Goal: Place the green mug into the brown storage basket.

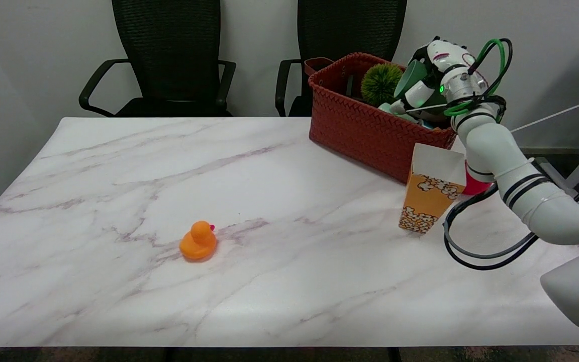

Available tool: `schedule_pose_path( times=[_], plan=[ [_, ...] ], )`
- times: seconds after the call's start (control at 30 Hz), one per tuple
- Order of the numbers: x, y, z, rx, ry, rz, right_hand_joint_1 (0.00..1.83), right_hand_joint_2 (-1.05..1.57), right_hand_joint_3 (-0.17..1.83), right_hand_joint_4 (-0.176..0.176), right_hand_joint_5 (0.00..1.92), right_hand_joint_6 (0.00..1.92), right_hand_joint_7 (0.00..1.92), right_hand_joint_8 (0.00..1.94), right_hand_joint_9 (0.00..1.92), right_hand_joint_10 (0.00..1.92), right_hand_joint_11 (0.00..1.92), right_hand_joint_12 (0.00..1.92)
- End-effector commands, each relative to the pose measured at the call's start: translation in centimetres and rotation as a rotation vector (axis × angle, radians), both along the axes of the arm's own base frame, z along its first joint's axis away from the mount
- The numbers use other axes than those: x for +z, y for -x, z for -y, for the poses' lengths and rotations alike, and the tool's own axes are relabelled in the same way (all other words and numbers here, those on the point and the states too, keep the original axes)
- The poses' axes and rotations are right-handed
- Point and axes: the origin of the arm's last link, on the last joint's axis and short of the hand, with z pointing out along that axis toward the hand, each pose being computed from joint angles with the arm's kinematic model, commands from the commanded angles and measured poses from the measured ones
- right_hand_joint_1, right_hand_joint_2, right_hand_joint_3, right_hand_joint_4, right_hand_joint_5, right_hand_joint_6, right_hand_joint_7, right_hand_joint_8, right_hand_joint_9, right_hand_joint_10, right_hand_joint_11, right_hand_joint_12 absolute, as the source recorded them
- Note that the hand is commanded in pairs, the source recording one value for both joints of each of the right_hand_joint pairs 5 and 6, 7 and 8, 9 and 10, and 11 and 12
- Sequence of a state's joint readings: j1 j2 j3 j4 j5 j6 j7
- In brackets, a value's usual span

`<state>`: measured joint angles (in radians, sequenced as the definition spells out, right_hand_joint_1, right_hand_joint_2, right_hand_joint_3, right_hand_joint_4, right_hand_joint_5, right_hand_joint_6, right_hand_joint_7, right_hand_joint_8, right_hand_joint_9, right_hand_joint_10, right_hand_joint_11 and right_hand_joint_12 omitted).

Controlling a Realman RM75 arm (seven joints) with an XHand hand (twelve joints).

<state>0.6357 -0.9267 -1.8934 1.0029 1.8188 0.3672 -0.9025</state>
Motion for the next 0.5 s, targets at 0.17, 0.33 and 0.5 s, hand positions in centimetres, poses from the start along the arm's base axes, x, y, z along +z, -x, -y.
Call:
schedule_pose_path(
  times=[0.17,0.33,0.5],
  plan=[
    [0.6,2.4,-0.6,-0.071,-0.013,0.02,1.28,-0.11,0.73,0.0,0.71,0.71,1.3,1.3,1.2,1.2,0.88,0.88],
    [0.4,1.4,-0.5,-0.041,-0.01,0.011,1.25,-0.16,0.64,0.0,0.16,0.16,1.06,1.06,1.01,1.01,0.94,0.94],
    [0.3,-0.4,-0.8,0.035,0.04,0.008,1.19,-0.49,0.37,0.0,0.02,0.02,0.64,0.64,0.57,0.57,0.45,0.45]
  ],
)
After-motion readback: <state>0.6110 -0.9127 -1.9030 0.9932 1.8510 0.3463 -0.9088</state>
